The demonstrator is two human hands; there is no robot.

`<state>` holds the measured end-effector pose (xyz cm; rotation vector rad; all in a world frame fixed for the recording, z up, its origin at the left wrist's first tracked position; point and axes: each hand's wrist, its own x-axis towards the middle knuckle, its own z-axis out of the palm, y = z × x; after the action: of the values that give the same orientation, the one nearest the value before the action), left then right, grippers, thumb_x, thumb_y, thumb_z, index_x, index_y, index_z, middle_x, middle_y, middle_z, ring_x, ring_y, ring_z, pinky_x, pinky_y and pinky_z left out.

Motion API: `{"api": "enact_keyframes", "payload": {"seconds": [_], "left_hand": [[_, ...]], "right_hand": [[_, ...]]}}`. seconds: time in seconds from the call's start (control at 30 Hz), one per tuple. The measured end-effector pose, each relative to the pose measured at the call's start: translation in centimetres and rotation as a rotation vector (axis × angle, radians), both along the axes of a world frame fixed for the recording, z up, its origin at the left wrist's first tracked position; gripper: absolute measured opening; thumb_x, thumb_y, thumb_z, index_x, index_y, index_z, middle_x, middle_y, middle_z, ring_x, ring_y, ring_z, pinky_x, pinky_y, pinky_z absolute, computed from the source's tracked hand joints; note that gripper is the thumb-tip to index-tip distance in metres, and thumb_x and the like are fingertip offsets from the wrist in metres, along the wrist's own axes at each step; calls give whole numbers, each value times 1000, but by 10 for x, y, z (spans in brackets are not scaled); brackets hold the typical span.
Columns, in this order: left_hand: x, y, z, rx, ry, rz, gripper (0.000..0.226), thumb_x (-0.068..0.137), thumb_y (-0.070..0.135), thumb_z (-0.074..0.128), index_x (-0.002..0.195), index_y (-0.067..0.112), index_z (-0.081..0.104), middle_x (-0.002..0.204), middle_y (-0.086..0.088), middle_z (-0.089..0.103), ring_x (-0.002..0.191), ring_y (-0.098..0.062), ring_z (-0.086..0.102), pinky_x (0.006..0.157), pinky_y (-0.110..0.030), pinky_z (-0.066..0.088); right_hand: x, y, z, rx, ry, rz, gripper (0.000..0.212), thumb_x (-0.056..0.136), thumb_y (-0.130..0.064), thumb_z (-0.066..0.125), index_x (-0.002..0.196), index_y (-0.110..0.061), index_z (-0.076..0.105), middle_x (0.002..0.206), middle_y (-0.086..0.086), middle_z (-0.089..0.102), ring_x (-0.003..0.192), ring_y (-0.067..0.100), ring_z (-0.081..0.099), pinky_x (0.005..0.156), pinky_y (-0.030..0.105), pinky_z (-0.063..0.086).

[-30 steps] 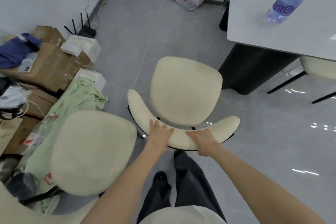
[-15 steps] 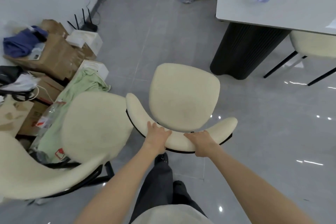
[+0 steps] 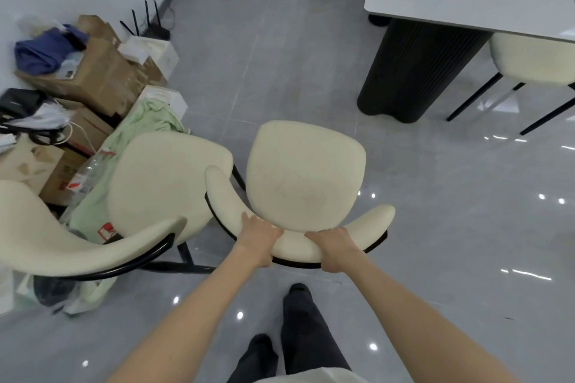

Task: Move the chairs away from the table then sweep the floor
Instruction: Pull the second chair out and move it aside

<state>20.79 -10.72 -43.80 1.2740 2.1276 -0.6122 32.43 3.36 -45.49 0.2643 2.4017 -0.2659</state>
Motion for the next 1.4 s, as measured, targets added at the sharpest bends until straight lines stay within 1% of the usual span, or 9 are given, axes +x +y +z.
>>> {"api": "enact_keyframes", "payload": {"seconds": [0.37,0.7,0.87,0.97,1.03,1.1,1.2,1.27,1.4], "left_hand": [[54,-76,0,29,-26,-55,41,79,24,64,119,21,53,113,-5,61,106,-27,56,102,-49,33],[100,-169,-1,-14,-23,-154,50,80,25,63,127,22,47,119,-6,57,111,-27,53,102,-50,34],[112,-195,4,-46,-31,-176,52,80,23,64,129,22,46,120,-7,56,112,-28,52,104,-51,33],[114,-204,7,-48,-80,-140,50,77,32,68,124,23,51,117,-3,59,111,-26,55,100,-47,36],[110,-203,12,-21,-149,-79,50,76,43,67,121,25,55,115,1,62,111,-23,56,93,-40,40],[106,-200,18,24,-238,36,50,81,53,58,123,26,58,119,3,62,114,-21,55,90,-34,44],[105,-193,26,94,-296,170,44,92,50,44,126,26,58,125,1,61,115,-21,54,89,-34,45],[110,-188,30,139,-308,215,39,95,44,40,128,28,55,129,1,59,119,-22,53,90,-35,44],[127,-169,38,217,-357,271,37,97,41,41,128,28,55,125,2,62,117,-19,55,90,-31,44]], "right_hand": [[61,-81,2,-34,-50,-33,61,85,-23,58,141,-27,36,129,3,57,115,26,55,97,34,40],[114,-179,7,-104,-111,-104,67,85,-21,58,145,-29,31,135,2,52,121,25,51,100,33,41],[122,-203,15,-174,-208,-101,79,77,-13,67,147,-26,32,130,4,55,118,25,52,92,29,44],[123,-209,23,-184,-227,-97,79,72,-17,74,143,-22,39,129,2,56,117,24,52,91,31,44],[124,-206,30,-233,-203,-180,74,74,-26,74,141,-23,43,134,-3,53,123,21,49,97,31,42],[127,-198,37,-337,-149,-332,56,82,-35,68,134,-25,52,133,-5,54,124,18,49,101,30,41],[140,-184,44,-461,-31,-592,32,89,-35,57,120,-27,62,122,-1,63,112,15,57,90,23,42],[154,-175,47,-445,28,-664,29,93,-28,53,120,-24,61,120,0,62,105,14,56,85,20,39],[185,-152,47,-367,109,-798,31,93,-21,47,120,-26,61,108,-4,59,112,16,57,92,24,45]]}}
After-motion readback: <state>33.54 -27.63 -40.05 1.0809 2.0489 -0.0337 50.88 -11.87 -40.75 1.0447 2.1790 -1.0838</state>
